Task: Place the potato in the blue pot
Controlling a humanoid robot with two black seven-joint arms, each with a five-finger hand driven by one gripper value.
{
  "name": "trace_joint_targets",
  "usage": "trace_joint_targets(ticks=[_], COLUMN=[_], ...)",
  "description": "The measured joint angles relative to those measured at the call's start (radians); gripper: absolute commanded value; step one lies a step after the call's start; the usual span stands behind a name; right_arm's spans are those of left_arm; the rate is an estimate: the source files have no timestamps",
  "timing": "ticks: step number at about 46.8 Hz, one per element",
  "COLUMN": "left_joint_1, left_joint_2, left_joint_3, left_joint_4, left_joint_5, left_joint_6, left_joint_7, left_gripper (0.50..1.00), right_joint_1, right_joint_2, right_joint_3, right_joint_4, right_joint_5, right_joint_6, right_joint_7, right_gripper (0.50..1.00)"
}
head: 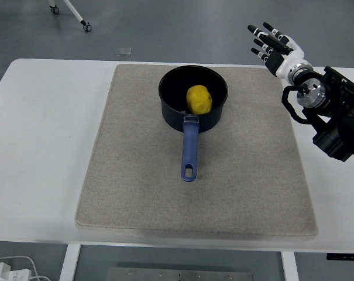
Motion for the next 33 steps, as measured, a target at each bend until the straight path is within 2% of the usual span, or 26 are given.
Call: trace_joint_targets(ticks=[7, 33], left_joint_1=[0.000, -0.001], left_joint_2=[0.000, 0.000], left_joint_3=[0.001, 0.002], left_joint_4=[-0.003, -0.003], left_joint_5=[0.000, 0.001], left_joint_6=[0.000, 0.000], left_joint_7=[0.000, 0.000], left_gripper=[0.999, 0.999], right_joint_1=[-0.005, -0.012], right_joint_2=[-0.018, -0.017], right_joint_3=[0.000, 0.001], right_joint_4=[0.000, 0.003], right_joint_5=[-0.007, -0.013], right_joint_6=[-0.004, -0.003], right_joint_7=[0.025, 0.028], right_gripper=[0.923, 0.921])
